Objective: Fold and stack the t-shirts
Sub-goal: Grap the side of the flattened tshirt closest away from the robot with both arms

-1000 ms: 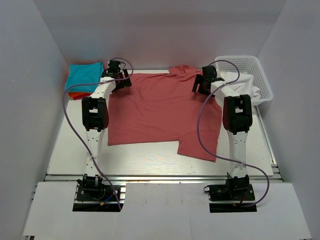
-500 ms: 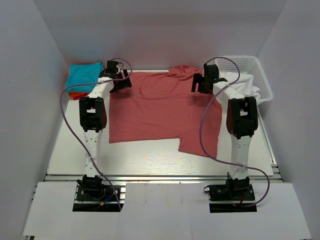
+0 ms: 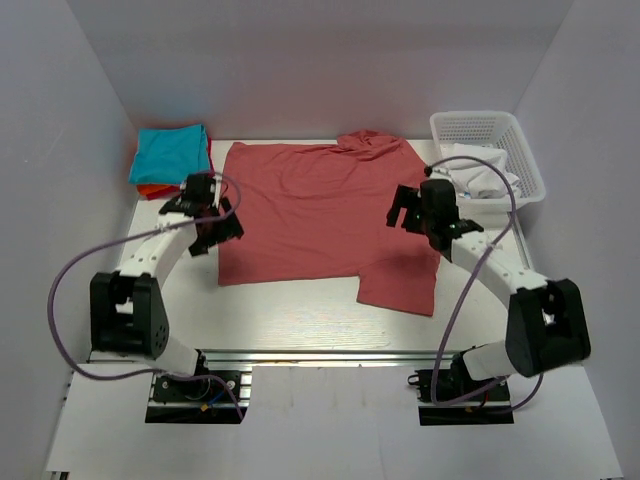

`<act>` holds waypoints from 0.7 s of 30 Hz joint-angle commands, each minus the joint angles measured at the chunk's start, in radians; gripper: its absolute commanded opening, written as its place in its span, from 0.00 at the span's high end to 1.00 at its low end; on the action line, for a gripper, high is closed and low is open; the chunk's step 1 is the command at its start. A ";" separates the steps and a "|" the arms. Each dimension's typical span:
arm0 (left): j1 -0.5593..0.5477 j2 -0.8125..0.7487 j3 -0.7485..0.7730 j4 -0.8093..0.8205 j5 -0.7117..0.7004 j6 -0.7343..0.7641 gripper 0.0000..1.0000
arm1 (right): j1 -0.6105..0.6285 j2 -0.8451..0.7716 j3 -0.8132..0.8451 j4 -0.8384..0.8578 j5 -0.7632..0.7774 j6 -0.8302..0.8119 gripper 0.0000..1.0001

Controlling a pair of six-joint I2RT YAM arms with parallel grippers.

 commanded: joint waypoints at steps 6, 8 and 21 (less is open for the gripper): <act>0.007 -0.195 -0.344 0.064 0.004 -0.141 0.00 | 0.005 -0.206 -0.178 -0.035 0.092 0.106 0.10; 0.007 -0.195 -0.364 0.086 0.013 -0.150 0.00 | 0.005 -0.209 -0.186 -0.062 0.086 0.106 0.10; 0.016 -0.134 -0.441 0.209 0.015 -0.170 0.59 | 0.003 -0.298 -0.213 -0.199 0.122 0.109 0.10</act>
